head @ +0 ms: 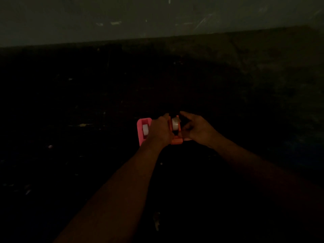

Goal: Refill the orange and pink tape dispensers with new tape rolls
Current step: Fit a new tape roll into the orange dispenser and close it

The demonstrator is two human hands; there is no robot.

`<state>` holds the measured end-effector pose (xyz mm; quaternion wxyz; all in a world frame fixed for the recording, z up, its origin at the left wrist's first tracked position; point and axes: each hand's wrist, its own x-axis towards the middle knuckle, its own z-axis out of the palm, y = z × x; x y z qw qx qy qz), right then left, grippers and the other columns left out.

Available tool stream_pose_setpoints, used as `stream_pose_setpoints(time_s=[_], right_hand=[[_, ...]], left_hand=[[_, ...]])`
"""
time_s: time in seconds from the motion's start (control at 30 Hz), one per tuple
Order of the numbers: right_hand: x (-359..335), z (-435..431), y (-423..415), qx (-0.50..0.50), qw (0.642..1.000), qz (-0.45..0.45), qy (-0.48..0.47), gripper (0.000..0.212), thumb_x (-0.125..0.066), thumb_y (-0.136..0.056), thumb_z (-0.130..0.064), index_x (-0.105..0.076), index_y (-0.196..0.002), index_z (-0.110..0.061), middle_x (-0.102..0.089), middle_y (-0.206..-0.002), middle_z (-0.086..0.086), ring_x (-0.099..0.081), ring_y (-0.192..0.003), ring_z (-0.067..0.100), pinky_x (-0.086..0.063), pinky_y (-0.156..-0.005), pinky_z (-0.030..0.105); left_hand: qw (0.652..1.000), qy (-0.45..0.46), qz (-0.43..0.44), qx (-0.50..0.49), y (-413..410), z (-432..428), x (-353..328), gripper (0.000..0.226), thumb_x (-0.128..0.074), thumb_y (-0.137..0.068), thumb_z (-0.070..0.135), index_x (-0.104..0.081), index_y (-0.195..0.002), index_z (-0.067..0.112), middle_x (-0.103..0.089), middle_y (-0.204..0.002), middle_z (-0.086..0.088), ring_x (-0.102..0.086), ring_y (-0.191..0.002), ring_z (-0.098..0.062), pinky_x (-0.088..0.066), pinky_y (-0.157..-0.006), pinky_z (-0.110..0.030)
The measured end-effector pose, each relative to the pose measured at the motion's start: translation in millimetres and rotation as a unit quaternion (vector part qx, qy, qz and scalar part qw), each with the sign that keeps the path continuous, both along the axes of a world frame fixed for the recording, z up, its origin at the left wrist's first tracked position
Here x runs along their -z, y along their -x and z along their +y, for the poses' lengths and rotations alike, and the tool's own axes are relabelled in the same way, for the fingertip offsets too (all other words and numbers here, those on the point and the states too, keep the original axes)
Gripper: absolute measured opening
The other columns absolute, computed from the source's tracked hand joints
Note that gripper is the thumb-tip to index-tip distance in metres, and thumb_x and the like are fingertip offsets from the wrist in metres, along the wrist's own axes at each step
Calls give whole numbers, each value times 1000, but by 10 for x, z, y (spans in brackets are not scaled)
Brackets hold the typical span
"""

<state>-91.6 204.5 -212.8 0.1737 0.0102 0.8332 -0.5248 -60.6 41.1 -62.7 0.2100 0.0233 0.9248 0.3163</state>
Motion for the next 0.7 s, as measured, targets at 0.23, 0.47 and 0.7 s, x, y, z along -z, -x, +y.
stream_pose_setpoints(time_s=[0.23,0.47,0.7], right_hand=[[-1073,-178,-241,3,993,48,-105,65,-74,-76,-9,-49,-133,-28,-65,-98,-4,-66,-96,16,-51,-91,31],[-1272,-202,-141,-75,971,126,-189,36,-65,-85,-9,-64,-119,-22,-66,-114,-5,-61,-104,9,-47,-92,23],[-1350,-253,-76,-103,945,168,-263,22,-57,-91,-19,-71,-109,-20,-68,-116,3,-62,-107,19,-44,-92,25]], left_hand=[[1000,-21,10,-12,122,-43,178,33,-66,-82,8,-59,-114,8,-63,-105,-8,-60,-94,-20,-48,-81,-29],[999,-28,20,-24,132,-43,229,31,-67,-82,8,-59,-112,8,-66,-110,-11,-63,-96,-24,-48,-78,-29],[999,-41,7,-28,126,-62,221,38,-64,-87,8,-55,-124,11,-63,-121,-10,-60,-108,-22,-40,-80,-23]])
